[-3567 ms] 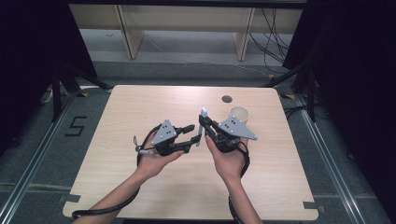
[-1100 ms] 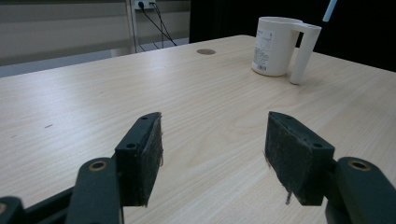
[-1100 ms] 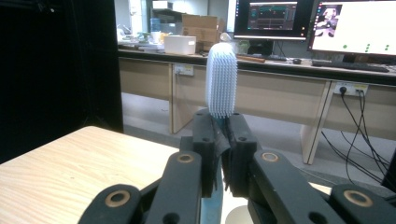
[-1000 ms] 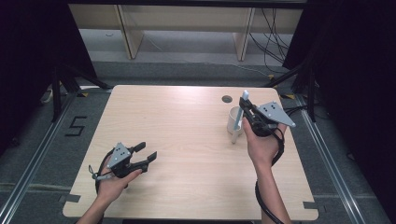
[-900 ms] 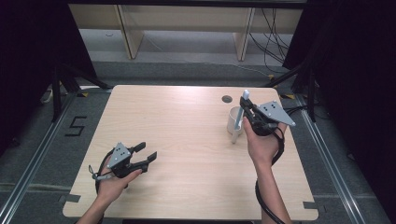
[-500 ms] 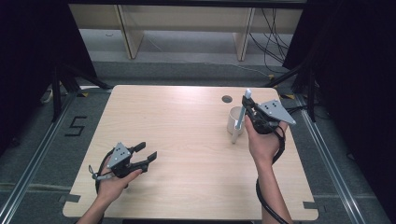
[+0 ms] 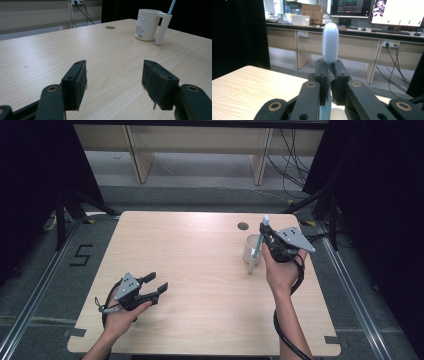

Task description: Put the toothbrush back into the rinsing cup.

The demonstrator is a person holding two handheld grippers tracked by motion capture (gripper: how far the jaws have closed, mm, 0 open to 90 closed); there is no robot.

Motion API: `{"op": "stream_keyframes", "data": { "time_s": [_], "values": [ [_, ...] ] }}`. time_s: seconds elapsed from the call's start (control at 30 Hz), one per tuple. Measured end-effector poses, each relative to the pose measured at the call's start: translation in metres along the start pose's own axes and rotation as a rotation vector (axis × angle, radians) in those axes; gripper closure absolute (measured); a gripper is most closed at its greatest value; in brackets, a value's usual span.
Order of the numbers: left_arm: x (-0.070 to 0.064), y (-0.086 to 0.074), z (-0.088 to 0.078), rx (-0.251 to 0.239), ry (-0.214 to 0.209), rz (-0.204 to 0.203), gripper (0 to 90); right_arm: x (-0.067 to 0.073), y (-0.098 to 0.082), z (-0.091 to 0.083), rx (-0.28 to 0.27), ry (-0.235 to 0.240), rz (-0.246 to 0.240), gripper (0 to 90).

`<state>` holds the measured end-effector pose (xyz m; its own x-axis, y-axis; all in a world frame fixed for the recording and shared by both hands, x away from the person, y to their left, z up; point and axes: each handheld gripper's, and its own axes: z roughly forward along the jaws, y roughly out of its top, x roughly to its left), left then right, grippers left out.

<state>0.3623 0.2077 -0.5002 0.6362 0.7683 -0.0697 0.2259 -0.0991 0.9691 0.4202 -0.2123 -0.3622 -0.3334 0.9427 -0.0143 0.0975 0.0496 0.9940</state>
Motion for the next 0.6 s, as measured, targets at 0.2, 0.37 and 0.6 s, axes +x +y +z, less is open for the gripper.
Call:
{"op": "stream_keyframes", "data": {
  "time_s": [0.2, 0.37, 0.6],
  "values": [
    [0.0, 0.0, 0.0, -0.002, -0.001, -0.004, 36.1, 0.0, -0.003, 0.002, 0.002, -0.005, -0.002, 85.3],
    [0.0, -0.001, 0.0, 0.0, -0.003, -0.004, 36.1, -0.001, -0.006, 0.004, 0.009, -0.006, -0.005, 85.2],
    [0.0, -0.001, 0.0, 0.0, -0.004, -0.004, 36.0, -0.001, -0.011, 0.007, 0.018, -0.006, -0.009, 85.2]
  ]
}}
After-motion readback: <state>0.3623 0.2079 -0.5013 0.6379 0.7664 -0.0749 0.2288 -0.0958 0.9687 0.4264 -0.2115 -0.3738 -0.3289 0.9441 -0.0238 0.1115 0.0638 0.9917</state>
